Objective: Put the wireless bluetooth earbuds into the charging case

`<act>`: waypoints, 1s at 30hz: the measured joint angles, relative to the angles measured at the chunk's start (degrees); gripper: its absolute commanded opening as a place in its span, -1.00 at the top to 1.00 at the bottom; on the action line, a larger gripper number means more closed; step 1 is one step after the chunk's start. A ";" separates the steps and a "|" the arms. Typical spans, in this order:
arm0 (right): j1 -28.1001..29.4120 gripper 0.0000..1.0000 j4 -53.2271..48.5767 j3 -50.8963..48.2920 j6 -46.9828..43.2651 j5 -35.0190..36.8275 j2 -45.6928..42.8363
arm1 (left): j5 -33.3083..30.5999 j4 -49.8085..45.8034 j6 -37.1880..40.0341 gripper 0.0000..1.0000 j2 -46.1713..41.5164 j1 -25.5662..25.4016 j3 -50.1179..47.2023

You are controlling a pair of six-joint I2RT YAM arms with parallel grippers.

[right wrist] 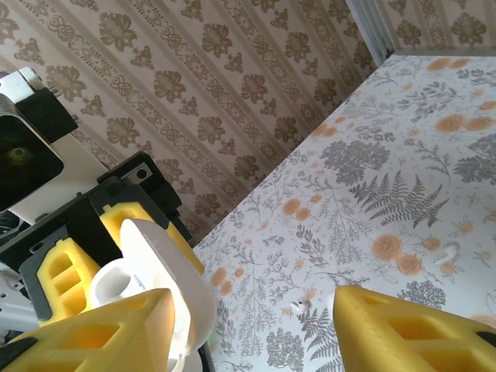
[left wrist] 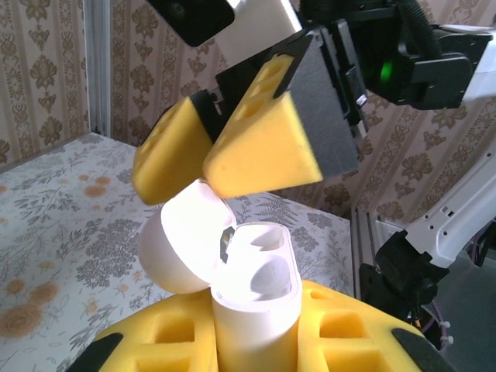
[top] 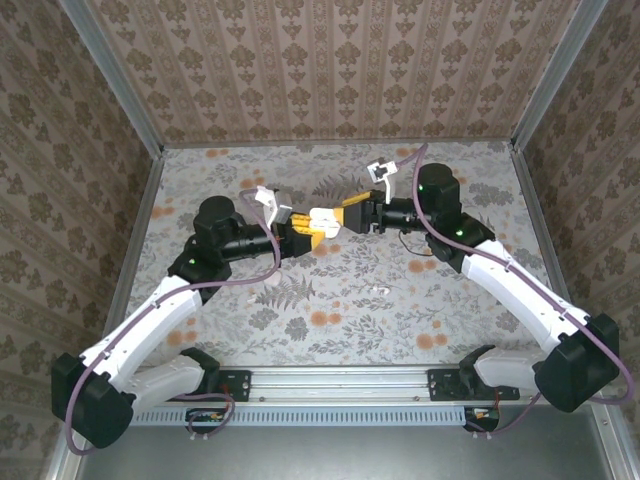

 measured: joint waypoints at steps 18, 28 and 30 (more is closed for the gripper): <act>0.70 -0.20 -27.12 -4.85 6.62 23.54 -7.02 | -8.92 -1.97 -0.85 1.00 -1.09 4.90 -4.63; 7.28 -0.10 -29.11 -15.21 17.94 27.43 -1.86 | -10.38 -3.65 -0.87 1.00 -2.56 5.03 -6.86; 8.13 -0.08 -27.85 -16.44 19.30 27.74 -0.11 | -10.38 -4.04 -0.85 1.00 -2.56 5.03 -6.95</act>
